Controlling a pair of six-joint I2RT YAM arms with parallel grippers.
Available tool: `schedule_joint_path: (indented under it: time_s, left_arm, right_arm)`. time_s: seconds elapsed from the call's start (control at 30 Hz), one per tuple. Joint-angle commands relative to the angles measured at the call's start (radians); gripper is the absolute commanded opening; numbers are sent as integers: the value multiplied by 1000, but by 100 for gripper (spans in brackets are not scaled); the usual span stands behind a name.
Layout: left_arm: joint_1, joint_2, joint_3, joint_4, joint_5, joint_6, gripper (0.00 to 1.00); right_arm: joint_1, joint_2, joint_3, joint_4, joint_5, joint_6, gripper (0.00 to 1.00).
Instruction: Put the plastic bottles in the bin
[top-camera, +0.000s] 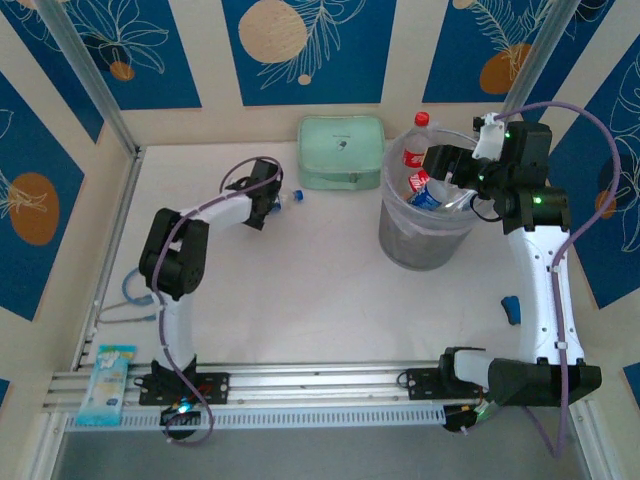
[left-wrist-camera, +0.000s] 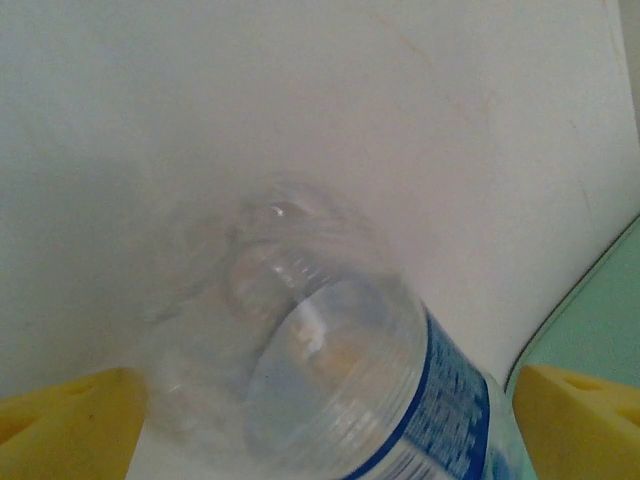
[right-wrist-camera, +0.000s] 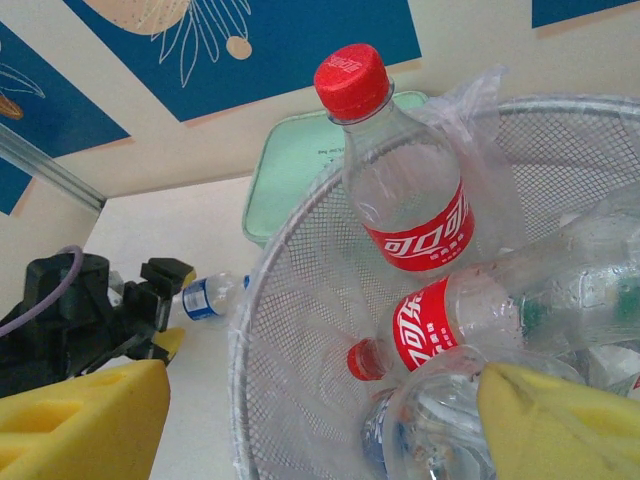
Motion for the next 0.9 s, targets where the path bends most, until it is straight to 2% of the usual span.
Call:
schedule_joint_path:
  time_s: [0.0, 0.2, 0.47, 0.6, 0.87]
  left_arm:
    - [-10, 44, 61, -22, -2, -22, 94]
    - [-10, 128, 185, -78, -47, 57, 91]
    - [-4, 154, 208, -43, -57, 157, 55]
    - [1, 118, 159, -25, -67, 189, 42]
    - [6, -86, -56, 115, -70, 333, 33]
  right_arm:
    - [1, -6, 3, 4, -22, -1, 81]
    - [1, -9, -10, 2, -13, -5, 81]
    - [-1, -21, -7, 2, -10, -4, 81]
    - [-2, -30, -2, -4, -10, -6, 81]
    - [25, -58, 18, -18, -17, 8, 81]
